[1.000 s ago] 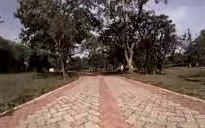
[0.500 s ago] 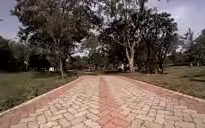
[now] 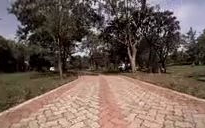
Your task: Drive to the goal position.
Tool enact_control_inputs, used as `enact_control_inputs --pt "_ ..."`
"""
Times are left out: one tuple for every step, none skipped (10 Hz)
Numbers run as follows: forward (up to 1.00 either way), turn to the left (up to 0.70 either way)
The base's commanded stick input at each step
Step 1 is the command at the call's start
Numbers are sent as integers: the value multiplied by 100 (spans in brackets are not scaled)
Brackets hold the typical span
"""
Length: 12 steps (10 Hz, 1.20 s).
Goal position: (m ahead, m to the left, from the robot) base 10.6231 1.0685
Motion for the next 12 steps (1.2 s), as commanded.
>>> enact_control_inputs --pt "70 0" --pt "70 0" --pt "70 0" --pt "70 0" --pt "70 0" --pt "70 0" --pt "70 0" --pt "70 0" --pt "70 0" --pt "70 0" --pt "70 0" --pt "70 0"
